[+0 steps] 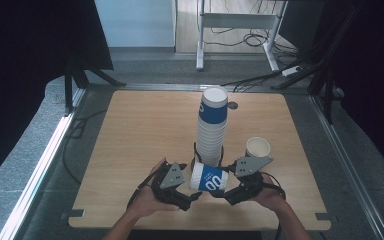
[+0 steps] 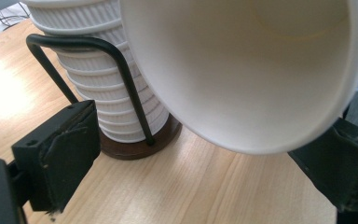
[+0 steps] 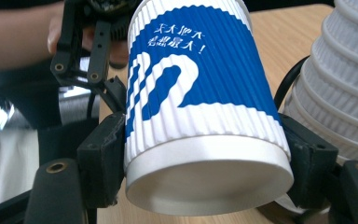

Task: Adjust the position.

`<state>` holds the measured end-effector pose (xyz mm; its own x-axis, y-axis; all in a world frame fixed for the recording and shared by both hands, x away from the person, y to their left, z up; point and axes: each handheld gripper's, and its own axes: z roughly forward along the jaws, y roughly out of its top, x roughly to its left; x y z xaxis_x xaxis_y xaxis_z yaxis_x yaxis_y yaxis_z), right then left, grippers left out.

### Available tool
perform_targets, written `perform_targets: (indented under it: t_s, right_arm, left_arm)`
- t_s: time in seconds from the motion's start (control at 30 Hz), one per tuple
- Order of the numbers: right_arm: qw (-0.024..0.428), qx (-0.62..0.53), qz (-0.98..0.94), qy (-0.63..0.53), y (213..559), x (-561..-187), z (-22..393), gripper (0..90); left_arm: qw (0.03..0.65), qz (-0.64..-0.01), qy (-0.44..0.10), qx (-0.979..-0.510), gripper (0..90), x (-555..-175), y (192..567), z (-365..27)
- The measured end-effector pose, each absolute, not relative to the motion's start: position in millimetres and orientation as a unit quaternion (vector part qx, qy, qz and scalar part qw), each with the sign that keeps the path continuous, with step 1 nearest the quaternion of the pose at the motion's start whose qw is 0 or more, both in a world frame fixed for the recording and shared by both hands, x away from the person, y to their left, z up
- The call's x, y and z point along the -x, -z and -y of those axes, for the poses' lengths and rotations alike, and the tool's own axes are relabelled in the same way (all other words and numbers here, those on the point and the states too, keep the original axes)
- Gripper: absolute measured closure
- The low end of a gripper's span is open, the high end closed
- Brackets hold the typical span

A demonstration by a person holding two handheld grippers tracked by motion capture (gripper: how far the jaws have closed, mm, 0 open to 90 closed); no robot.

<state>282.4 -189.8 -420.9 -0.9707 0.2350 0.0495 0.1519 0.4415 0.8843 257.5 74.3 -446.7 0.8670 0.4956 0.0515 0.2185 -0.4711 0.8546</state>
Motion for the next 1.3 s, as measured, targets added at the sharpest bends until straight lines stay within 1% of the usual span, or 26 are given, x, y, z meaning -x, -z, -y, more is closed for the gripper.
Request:
perform_targets:
  t_s: [0.3, 0.6, 1.0, 1.3]
  right_arm:
    - [0.040, -0.135, -0.819, -0.556, 430, -282, 193, 26.9]
    - [0.042, -0.150, -0.789, -0.594, 441, -281, 196, 26.8]
    - [0.047, -0.166, -0.755, -0.633, 453, -280, 199, 26.9]
    - [0.039, -0.163, -0.740, -0.651, 460, -279, 198, 27.0]
  left_arm:
    - [0.486, -0.220, -0.138, -0.834, 5.2, -252, 447, -78]
    - [0.510, -0.234, -0.117, -0.819, 5.6, -249, 451, -84]
    - [0.558, -0.245, -0.067, -0.790, 5.8, -251, 449, -90]
    - [0.594, -0.248, -0.030, -0.765, 5.2, -256, 445, -94]
